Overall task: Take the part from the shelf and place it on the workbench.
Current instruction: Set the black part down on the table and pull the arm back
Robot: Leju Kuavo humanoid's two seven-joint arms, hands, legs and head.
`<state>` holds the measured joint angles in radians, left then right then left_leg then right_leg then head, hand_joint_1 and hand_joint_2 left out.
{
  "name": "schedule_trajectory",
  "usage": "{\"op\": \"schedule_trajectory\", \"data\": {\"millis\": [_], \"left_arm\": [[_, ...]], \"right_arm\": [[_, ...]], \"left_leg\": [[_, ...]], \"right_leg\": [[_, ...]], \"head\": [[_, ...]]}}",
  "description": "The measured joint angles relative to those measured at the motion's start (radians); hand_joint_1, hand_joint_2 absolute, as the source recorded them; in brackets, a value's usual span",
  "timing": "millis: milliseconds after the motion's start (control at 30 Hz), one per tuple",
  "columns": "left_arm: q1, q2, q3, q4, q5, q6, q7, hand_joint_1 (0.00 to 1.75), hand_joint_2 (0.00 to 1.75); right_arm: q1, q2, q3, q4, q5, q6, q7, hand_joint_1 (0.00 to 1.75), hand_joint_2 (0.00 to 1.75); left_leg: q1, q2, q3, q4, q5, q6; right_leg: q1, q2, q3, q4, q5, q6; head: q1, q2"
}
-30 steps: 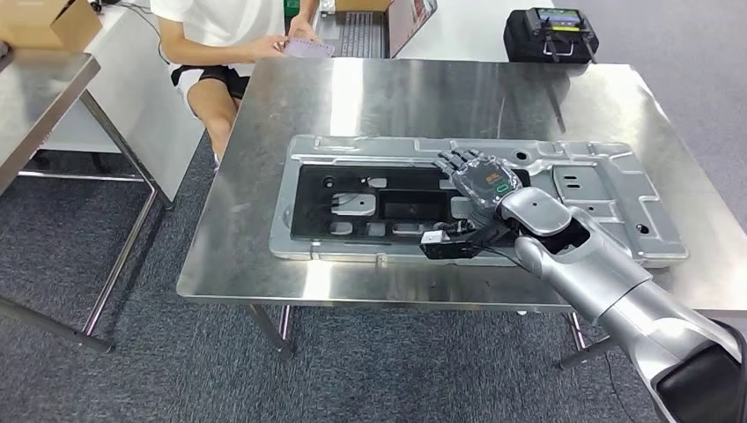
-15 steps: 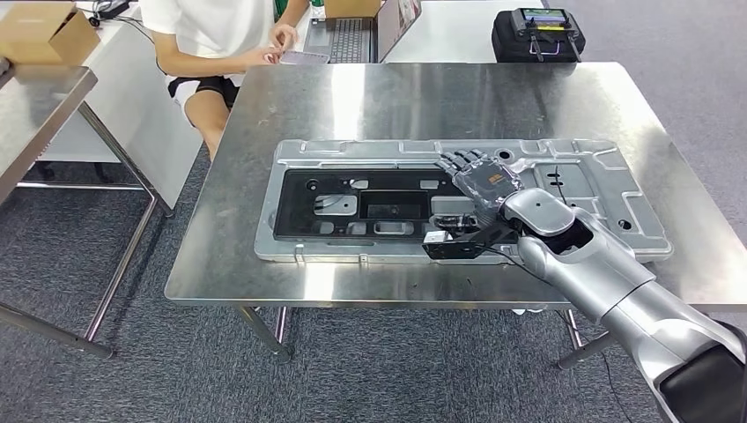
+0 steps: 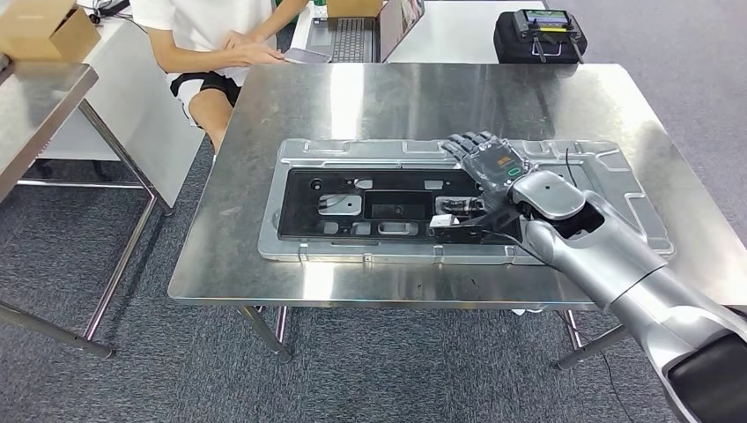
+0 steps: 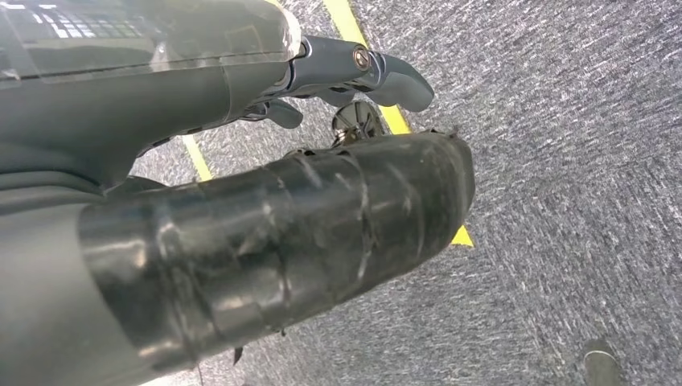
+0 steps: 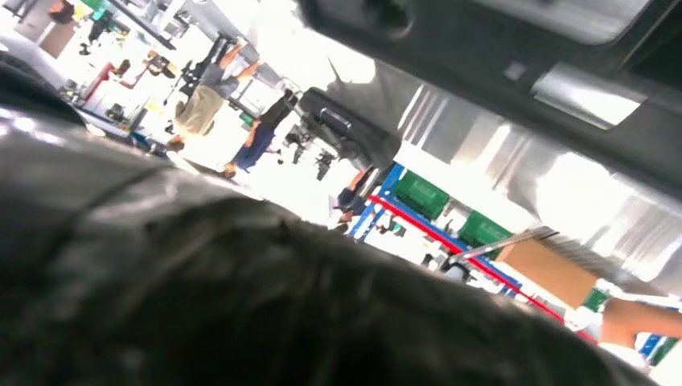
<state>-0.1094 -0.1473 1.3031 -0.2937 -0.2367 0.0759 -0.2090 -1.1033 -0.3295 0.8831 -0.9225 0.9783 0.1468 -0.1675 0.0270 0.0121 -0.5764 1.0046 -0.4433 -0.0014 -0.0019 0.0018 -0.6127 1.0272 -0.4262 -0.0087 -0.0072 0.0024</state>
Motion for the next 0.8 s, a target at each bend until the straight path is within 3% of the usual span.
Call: {"op": "schedule_trajectory", "data": {"millis": [467,800], "left_arm": [[0.000,-0.001,-0.001,0.012,-0.004,-0.016,0.001,0.00,0.00],[0.000,-0.003,-0.003,0.026,-0.010,-0.021,0.003,0.00,0.00]], "right_arm": [[-0.176,0.033,0.012,0.017,0.018,0.084,0.008,0.00,0.00],[-0.206,0.019,0.026,0.013,-0.007,0.094,0.011,0.00,0.00]], "left_leg": [[0.000,0.000,-0.001,0.000,0.000,0.000],[-0.001,0.000,-0.001,0.000,0.000,0.000]], "right_leg": [[0.000,0.000,-0.001,0.000,0.000,0.000],[0.000,-0.001,-0.001,0.000,0.000,0.000]], "head": [[0.000,0.000],[0.000,0.000]]}}
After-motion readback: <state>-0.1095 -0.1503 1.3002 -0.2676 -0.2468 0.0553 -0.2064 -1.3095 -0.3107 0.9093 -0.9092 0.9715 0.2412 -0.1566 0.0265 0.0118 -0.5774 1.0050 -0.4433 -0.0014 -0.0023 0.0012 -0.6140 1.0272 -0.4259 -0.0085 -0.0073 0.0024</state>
